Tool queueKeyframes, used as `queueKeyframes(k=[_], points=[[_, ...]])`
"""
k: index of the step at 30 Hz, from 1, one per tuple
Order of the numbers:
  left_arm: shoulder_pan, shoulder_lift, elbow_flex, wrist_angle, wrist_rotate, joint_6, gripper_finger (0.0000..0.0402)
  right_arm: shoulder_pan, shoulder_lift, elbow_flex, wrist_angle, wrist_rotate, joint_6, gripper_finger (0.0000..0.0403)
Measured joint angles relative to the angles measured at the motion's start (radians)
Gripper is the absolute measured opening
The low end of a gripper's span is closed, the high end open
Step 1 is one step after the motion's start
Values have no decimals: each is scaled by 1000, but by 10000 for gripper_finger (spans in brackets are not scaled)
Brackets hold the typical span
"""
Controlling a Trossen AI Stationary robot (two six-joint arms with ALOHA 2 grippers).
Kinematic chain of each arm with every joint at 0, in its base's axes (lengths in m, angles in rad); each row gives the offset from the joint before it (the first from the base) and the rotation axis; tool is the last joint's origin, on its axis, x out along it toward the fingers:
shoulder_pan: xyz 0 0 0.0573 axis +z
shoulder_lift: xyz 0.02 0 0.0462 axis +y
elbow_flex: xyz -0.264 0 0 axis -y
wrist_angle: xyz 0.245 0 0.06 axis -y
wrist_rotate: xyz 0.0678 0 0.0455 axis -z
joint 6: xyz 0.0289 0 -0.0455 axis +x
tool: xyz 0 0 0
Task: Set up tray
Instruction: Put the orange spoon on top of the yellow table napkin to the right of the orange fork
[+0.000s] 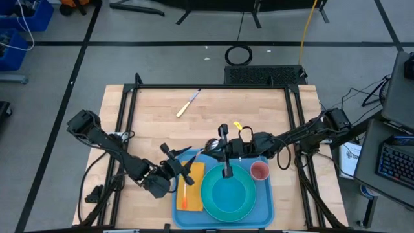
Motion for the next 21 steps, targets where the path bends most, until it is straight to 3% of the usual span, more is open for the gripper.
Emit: queueKeyframes(k=[7, 16, 21], points=[[18, 0, 0, 85, 60, 88, 179, -13, 2, 0, 8, 23, 5, 0], [25, 0, 0, 119, 53, 108, 177, -18, 17, 0, 8, 23, 8, 0], [26, 0, 0, 147, 52, 131, 143, -18, 17, 0, -6, 48, 4, 0]])
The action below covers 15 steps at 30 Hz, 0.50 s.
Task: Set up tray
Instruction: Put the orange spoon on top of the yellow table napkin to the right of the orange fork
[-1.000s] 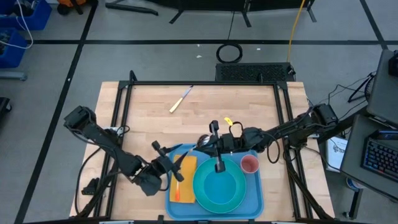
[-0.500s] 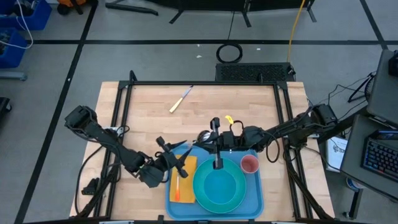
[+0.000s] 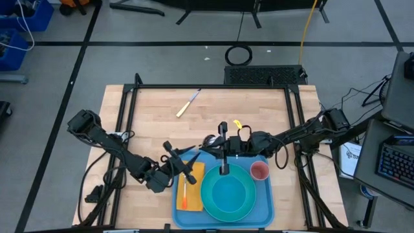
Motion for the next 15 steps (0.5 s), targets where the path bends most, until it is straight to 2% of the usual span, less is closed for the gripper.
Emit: queueKeyframes(k=[7, 15], points=[[2, 0, 0, 1, 1, -2, 78, 0, 0, 0, -22, 27, 13, 0], [2, 0, 0, 2, -1, -18, 26, 1, 0, 0, -25, 23, 23, 2]])
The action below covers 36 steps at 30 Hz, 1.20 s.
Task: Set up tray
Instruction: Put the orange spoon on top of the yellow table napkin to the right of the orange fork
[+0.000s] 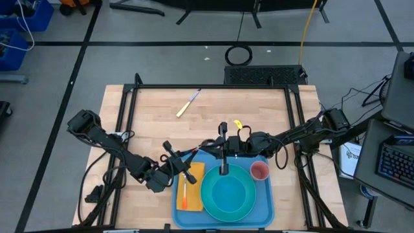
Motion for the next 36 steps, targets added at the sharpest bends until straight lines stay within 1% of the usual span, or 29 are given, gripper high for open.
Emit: queueKeyframes(k=[3, 9, 14, 16, 18, 20, 26, 30, 33, 36], points=[[1, -3, 0, 0, 26, -10, 10, 2, 0, 0, -1, -5, 1, 2], [-4, -3, 0, -8, 44, -43, 7, 2, -1, 0, -10, -11, 0, 2], [-33, -1, 0, -16, 46, -61, 7, 17, -1, 0, -39, -18, 0, 4], [-44, 0, 0, -20, 46, -79, 7, 28, -1, 0, -48, -17, -29, 11], [-57, 1, 0, -20, 53, -102, 7, 48, -1, 0, -49, -1, -96, 18], [-72, 1, 0, -22, 67, -142, 6, 73, -3, 0, -54, 21, -168, 23], [-109, 1, 0, -22, 69, -259, 6, 121, -20, 0, -62, 114, -208, 26], [-128, 1, 0, -22, 124, -362, 6, 145, -41, 0, -153, 122, -221, 27], [-146, 1, 0, -38, 147, -480, 6, 167, -60, 0, -238, 177, -235, 25], [-161, 1, 0, -97, 186, -618, 6, 197, -77, 0, -321, 240, -269, 23]])
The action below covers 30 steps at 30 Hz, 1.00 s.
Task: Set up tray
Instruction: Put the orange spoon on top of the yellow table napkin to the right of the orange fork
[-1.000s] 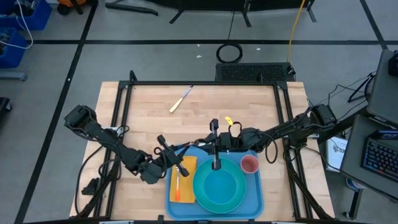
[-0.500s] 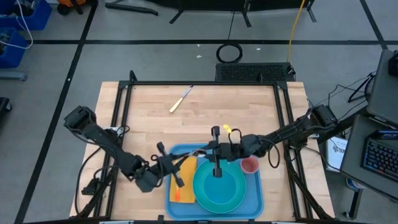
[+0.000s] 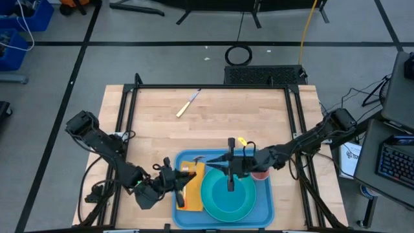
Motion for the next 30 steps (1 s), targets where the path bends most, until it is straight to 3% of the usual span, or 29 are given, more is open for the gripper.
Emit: queueKeyframes(k=[4, 15, 20, 24, 30], points=[[-22, 0, 0, -64, 44, -209, 6, 32, -2, 0, -60, 3, -68, 23], [-88, 6, 0, -135, 57, -512, 6, 74, -1, 0, -131, 138, -46, 8], [-117, 52, 0, -131, 57, -631, 6, 68, -1, 0, -159, 250, -33, 6], [-141, 114, 0, -121, 42, -731, 6, 58, -1, 0, -152, 417, -61, 3], [-173, 212, 0, 37, -4, -785, 6, 57, -1, 0, -110, 544, -85, 1]])
